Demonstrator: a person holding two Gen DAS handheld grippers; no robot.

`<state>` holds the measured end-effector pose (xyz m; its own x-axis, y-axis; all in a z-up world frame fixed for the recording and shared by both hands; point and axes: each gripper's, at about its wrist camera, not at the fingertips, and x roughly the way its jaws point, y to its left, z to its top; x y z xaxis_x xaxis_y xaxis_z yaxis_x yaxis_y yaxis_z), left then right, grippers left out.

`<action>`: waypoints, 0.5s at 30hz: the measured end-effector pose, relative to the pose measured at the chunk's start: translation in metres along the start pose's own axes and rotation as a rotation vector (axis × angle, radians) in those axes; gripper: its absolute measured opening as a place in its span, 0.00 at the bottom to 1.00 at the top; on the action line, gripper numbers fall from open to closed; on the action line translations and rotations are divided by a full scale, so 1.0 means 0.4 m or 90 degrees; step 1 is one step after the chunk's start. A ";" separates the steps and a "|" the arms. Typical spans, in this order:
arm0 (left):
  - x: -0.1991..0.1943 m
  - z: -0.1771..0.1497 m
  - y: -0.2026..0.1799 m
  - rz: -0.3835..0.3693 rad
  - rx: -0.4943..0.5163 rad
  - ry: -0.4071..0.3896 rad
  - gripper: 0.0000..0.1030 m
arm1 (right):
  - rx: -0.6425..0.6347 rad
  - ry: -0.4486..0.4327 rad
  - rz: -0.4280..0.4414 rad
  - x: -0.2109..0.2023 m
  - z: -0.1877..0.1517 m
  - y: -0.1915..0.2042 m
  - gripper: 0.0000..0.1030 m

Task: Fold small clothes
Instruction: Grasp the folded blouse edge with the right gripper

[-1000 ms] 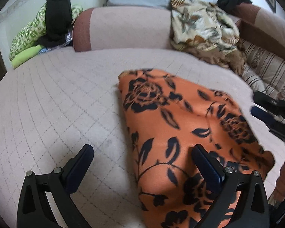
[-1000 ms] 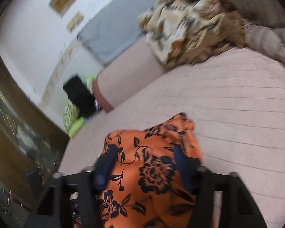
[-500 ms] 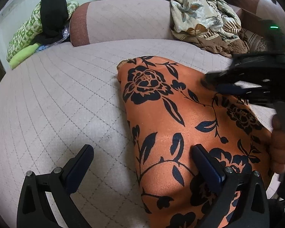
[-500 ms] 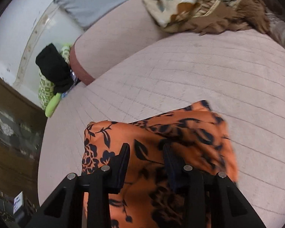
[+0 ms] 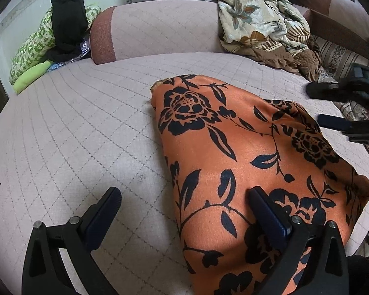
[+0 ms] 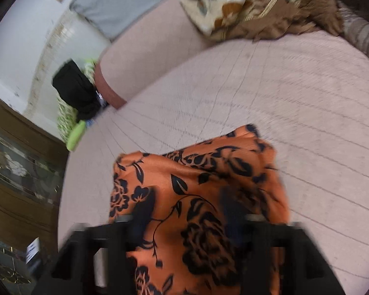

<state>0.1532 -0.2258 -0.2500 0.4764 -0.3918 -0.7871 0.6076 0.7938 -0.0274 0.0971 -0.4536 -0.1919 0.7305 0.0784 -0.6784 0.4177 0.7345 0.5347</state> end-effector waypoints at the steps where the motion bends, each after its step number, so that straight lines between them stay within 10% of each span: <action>1: -0.001 -0.001 0.000 0.001 0.000 -0.001 1.00 | -0.005 -0.005 -0.001 -0.019 -0.004 -0.005 0.72; 15: 0.004 -0.004 0.003 -0.012 -0.011 0.000 1.00 | 0.080 0.080 0.074 -0.039 -0.036 -0.174 0.72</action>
<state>0.1537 -0.2248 -0.2524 0.4643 -0.4071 -0.7865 0.6054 0.7941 -0.0537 0.0489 -0.4961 -0.2258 0.7080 0.2463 -0.6619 0.4051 0.6261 0.6663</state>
